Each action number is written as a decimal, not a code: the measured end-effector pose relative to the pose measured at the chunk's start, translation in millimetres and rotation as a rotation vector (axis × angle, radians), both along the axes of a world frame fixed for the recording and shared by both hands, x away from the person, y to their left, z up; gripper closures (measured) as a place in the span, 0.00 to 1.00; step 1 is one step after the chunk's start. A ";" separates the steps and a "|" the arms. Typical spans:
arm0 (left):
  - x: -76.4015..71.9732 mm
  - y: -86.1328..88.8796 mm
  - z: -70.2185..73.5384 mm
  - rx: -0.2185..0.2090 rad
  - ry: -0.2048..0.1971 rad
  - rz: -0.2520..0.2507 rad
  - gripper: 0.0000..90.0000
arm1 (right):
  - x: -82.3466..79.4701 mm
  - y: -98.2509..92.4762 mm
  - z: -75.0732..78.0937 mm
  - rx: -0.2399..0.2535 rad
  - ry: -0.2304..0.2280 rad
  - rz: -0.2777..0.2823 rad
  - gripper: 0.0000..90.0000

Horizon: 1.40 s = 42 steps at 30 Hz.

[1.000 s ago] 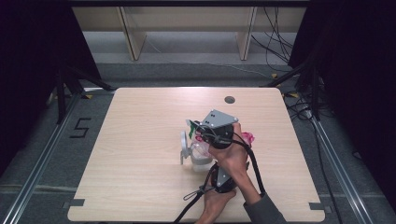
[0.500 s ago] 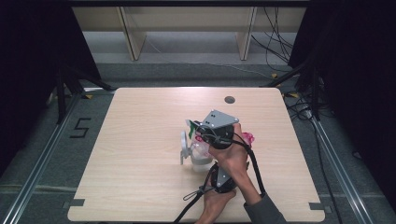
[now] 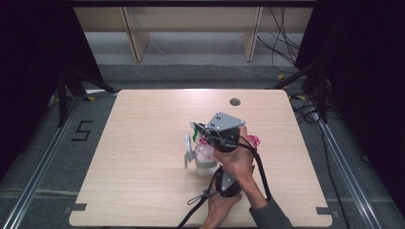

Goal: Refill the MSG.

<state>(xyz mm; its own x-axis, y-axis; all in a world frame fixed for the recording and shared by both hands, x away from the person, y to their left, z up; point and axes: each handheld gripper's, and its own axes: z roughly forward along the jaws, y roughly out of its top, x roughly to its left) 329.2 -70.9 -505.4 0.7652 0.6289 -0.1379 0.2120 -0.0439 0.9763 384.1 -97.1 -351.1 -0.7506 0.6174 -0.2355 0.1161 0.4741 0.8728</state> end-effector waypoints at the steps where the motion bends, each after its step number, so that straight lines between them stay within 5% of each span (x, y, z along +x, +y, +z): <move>1: 0.0 -1.1 0.1 -0.004 -0.001 0.005 0.85 | -0.1 0.5 -0.2 -0.008 -0.005 0.001 0.99; 42: 4.6 -0.4 0.3 -0.017 -0.013 -0.003 0.85 | 0.0 1.7 0.6 -0.007 -0.016 -0.001 0.99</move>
<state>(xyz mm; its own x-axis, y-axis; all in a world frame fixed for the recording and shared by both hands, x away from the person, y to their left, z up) 333.8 -71.3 -505.0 0.7686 0.6245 -0.1387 0.1995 -0.0280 0.9795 384.1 -95.3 -350.5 -0.7461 0.6163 -0.2519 0.1025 0.4802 0.8712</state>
